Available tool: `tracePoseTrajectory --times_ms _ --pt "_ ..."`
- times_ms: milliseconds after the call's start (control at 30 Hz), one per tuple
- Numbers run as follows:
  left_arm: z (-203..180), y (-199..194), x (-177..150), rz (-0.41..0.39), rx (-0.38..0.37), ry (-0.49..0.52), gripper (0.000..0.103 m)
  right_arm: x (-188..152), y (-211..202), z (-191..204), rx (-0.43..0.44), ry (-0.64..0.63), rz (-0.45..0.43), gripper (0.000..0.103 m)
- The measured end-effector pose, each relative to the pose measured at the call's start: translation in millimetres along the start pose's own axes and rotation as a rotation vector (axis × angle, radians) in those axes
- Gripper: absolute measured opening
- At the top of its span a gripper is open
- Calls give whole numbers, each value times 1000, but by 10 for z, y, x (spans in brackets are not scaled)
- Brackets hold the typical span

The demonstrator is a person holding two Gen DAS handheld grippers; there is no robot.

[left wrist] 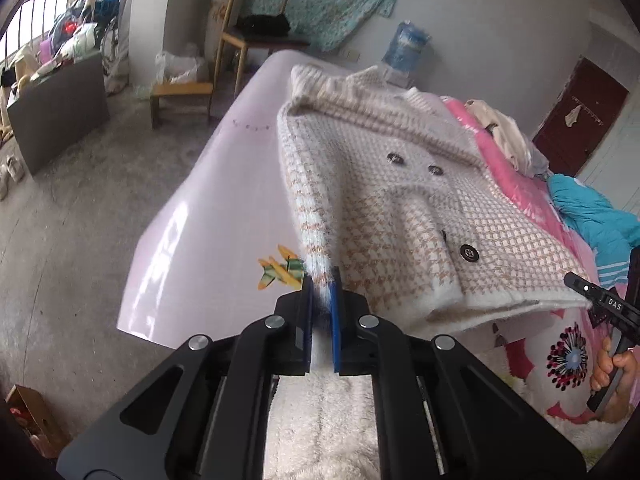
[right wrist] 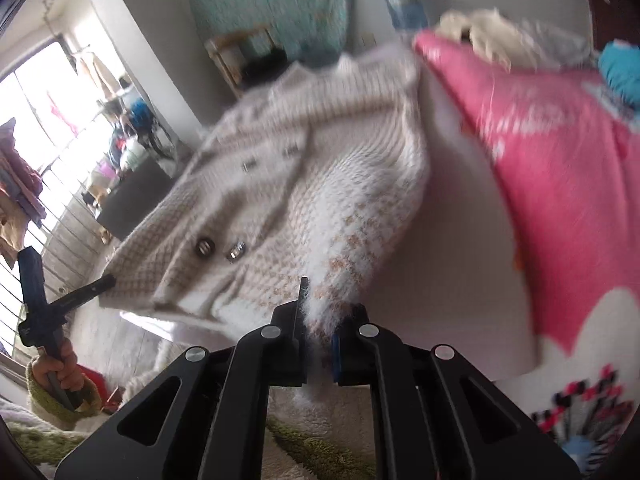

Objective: Fold large clothes
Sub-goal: 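Grasp the coat hem at the board edge with both tools, then lift the hem and fold it up toward the collar with both tools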

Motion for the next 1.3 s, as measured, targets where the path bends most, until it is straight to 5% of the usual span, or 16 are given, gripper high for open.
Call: tracePoseTrajectory --times_ms 167,267,733,1133,1300 --pt "100 392 -286 146 88 45 6 -392 412 -330 26 127 172 8" --pt "112 419 -300 146 58 23 6 -380 397 -275 28 108 156 8" --pt "-40 354 732 -33 -134 -61 6 696 342 -105 173 136 -59 8" --pt "-68 1211 1706 -55 -51 -19 7 1674 1152 -256 156 167 -129 10" --pt "92 1702 1790 26 -41 -73 20 1703 1658 -444 105 196 -37 29"
Point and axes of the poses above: each gripper's, at about its wrist camera, not at the fingertips, and y roughly the way its jaws point, z to its left, x to its top, the point moved 9 cm from there along y, roughly the way its jaws point, and after that the axes turned 2 degrees about z, right-handed, at the moved point
